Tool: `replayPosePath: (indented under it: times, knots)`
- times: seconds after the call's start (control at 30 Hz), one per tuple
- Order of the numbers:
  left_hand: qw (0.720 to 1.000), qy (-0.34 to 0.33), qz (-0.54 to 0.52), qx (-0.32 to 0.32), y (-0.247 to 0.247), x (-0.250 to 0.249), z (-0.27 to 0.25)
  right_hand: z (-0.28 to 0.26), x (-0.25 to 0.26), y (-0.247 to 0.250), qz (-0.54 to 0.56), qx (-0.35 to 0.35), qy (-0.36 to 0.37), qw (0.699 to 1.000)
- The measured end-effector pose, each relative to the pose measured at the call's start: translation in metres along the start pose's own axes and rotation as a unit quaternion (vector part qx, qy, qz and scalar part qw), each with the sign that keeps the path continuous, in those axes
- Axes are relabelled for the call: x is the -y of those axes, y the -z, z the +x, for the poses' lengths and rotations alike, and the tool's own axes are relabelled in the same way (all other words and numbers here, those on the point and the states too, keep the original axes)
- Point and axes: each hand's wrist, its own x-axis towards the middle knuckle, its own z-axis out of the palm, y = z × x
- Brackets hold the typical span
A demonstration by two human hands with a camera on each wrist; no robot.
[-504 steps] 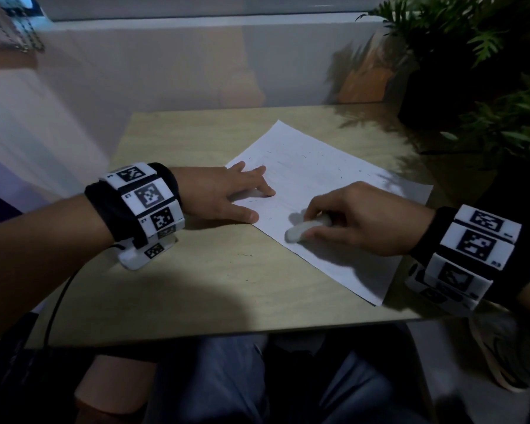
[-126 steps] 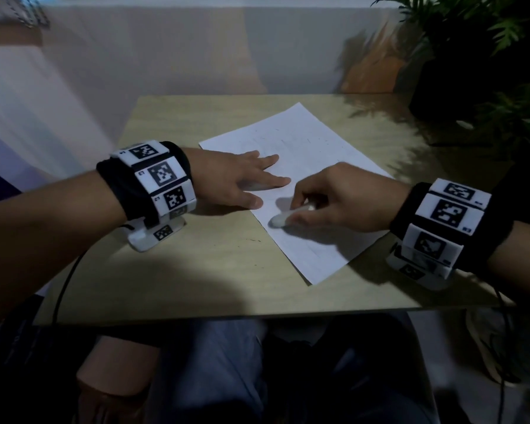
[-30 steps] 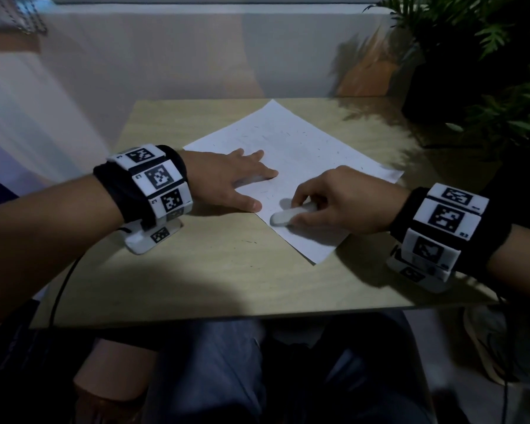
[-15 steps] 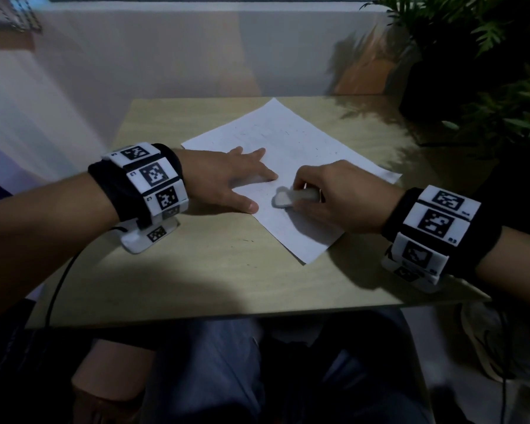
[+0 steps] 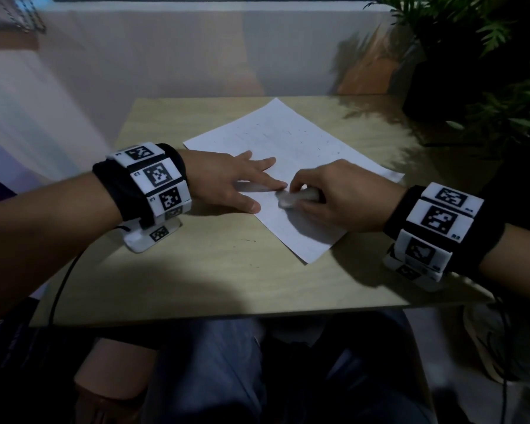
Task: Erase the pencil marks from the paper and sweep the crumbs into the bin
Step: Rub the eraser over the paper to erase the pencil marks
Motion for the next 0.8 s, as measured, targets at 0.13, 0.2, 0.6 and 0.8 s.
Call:
replayPosePath:
  times: [0.13,0.2,0.6,0.8]
  knots:
    - [1.0,-0.003,0.004,0.004,-0.001,0.001,0.0,-0.002,0.008,-0.002,0.062,0.043,0.03,0.997]
    - [1.0,0.003,0.005,0.005,0.0,0.0,0.0,0.002,0.001,-0.002,0.023,0.008,0.0,1.0]
    - [1.0,0.004,-0.001,0.0,0.0,0.0,-0.001,0.01,0.002,-0.003,0.013,-0.004,0.005,1.0]
    - [1.0,0.001,0.002,0.003,0.0,0.001,0.001,0.011,0.004,-0.001,0.063,0.038,0.022,0.997]
